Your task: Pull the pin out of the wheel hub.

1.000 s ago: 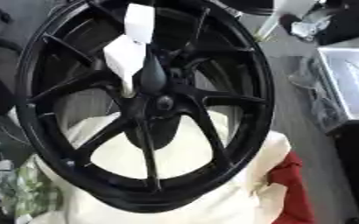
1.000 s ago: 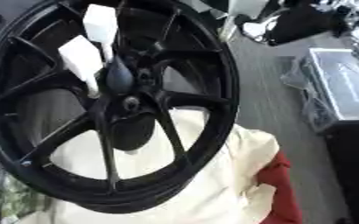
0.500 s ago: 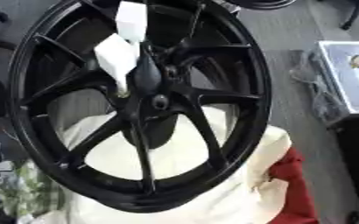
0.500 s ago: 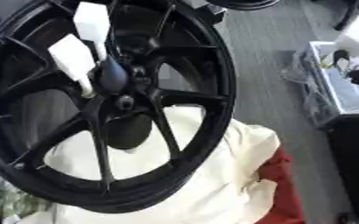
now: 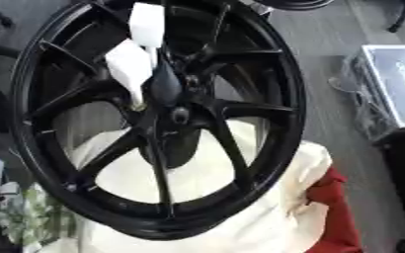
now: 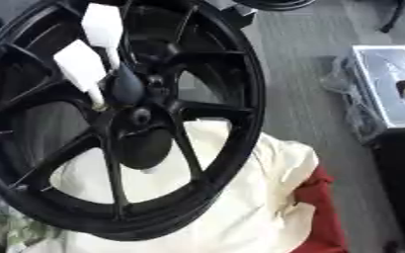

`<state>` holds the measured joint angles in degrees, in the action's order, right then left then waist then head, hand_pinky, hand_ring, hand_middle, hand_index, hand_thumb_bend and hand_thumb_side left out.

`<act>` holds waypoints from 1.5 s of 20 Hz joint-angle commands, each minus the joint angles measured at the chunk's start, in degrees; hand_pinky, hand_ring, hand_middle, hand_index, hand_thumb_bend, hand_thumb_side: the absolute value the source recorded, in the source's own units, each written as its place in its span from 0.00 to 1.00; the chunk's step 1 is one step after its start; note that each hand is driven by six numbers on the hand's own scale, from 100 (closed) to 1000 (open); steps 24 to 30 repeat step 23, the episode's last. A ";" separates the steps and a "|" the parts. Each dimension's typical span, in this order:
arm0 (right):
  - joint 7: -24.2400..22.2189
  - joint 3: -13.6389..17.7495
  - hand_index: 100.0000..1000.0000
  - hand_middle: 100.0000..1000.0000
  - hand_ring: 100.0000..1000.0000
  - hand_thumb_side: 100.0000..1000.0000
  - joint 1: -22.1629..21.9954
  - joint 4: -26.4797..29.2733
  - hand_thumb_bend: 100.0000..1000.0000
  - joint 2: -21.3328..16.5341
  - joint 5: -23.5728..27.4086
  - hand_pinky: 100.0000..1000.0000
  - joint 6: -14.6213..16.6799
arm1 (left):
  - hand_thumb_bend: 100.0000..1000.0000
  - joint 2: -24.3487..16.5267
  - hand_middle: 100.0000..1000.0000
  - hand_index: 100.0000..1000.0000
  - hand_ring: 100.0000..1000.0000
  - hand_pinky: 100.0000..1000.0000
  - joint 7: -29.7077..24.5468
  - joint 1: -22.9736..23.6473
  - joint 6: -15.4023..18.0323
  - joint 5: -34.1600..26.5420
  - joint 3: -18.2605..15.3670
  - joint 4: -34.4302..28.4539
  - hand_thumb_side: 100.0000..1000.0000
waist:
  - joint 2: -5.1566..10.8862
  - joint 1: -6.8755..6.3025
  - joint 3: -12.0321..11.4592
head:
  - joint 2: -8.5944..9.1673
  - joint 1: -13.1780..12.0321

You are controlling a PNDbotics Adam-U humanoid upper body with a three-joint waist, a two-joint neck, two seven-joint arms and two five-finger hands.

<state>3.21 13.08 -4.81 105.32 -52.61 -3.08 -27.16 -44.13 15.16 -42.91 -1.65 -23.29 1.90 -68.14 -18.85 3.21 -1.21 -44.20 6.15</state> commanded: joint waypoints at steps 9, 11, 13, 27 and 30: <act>21.32 -0.29 0.84 0.74 0.77 0.55 7.20 4.67 0.00 -0.58 19.72 0.84 3.74 | 1.00 -1.98 0.73 0.78 0.82 0.79 0.19 -0.60 0.09 -0.65 -0.60 -1.65 0.42 | 2.35 -0.25 -0.59 | 0.09 0.08; 24.91 -1.51 0.84 0.74 0.77 0.57 9.94 6.27 0.00 0.69 22.76 0.84 5.54 | 1.00 -1.76 0.73 0.78 0.81 0.78 0.28 -0.58 0.13 -0.81 -0.62 -1.96 0.43 | 2.59 -0.29 -0.87 | 0.09 0.12; 26.74 -2.60 0.85 0.75 0.77 0.46 12.91 7.16 0.00 2.98 24.28 0.84 7.13 | 1.00 -1.55 0.73 0.78 0.82 0.78 0.39 -0.53 0.18 -0.94 -0.56 -2.37 0.43 | 2.81 -0.37 -1.25 | 0.09 0.12; 24.75 -5.14 0.84 0.73 0.74 0.42 23.06 4.09 0.00 11.25 23.73 0.83 10.94 | 1.00 -1.24 0.73 0.78 0.81 0.78 1.32 1.28 0.41 -2.11 -0.97 -5.15 0.43 | 3.67 -0.46 -2.26 | 0.09 0.42; 24.75 -5.14 0.84 0.73 0.74 0.42 23.06 4.09 0.00 11.25 23.73 0.83 10.94 | 1.00 -1.24 0.73 0.78 0.81 0.78 1.32 1.28 0.41 -2.11 -0.97 -5.15 0.43 | 3.67 -0.46 -2.26 | 0.09 0.42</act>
